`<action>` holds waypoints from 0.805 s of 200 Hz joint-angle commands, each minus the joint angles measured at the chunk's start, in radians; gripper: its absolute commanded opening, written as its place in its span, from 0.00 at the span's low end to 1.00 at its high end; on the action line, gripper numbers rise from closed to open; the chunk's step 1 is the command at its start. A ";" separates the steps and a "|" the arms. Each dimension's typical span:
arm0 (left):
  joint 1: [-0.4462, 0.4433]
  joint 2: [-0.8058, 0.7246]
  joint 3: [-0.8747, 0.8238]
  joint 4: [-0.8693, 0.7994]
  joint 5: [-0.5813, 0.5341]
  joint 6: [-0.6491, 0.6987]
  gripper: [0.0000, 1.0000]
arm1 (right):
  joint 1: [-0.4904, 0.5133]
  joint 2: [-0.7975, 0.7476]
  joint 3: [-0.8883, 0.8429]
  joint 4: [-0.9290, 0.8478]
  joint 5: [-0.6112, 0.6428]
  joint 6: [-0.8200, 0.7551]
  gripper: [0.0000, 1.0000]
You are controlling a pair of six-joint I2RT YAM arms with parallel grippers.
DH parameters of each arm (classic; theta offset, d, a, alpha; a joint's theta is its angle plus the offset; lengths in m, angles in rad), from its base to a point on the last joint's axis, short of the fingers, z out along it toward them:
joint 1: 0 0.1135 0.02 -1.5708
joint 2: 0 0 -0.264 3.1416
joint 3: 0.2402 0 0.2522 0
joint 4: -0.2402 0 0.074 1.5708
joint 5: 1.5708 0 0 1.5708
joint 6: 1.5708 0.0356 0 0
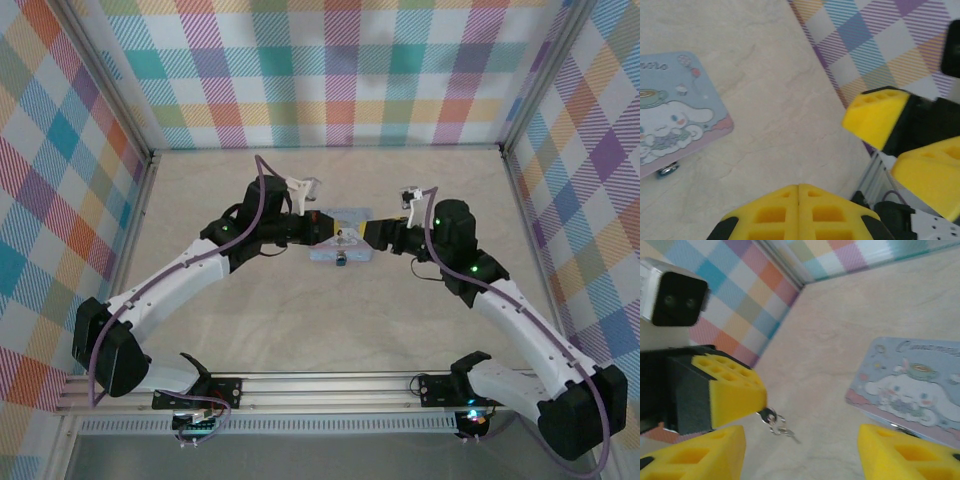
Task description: Unlock a padlock with a key
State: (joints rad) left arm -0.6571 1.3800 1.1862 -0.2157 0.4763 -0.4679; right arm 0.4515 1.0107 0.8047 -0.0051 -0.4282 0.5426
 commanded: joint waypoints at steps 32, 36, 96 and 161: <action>-0.004 -0.043 -0.033 0.167 0.146 -0.056 0.00 | -0.005 0.064 -0.053 0.350 -0.300 0.161 0.45; -0.004 -0.046 -0.034 0.170 0.147 -0.057 0.00 | -0.005 0.066 -0.053 0.357 -0.306 0.164 0.44; -0.004 -0.060 -0.042 0.202 0.178 -0.072 0.00 | -0.005 0.068 -0.053 0.371 -0.333 0.165 0.44; -0.007 -0.067 -0.045 0.208 0.196 -0.078 0.00 | -0.005 0.077 -0.035 0.376 -0.347 0.161 0.31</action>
State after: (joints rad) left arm -0.6571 1.3441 1.1580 -0.0452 0.6460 -0.5350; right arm 0.4480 1.0809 0.7517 0.3225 -0.7444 0.7025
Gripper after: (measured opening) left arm 0.050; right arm 0.348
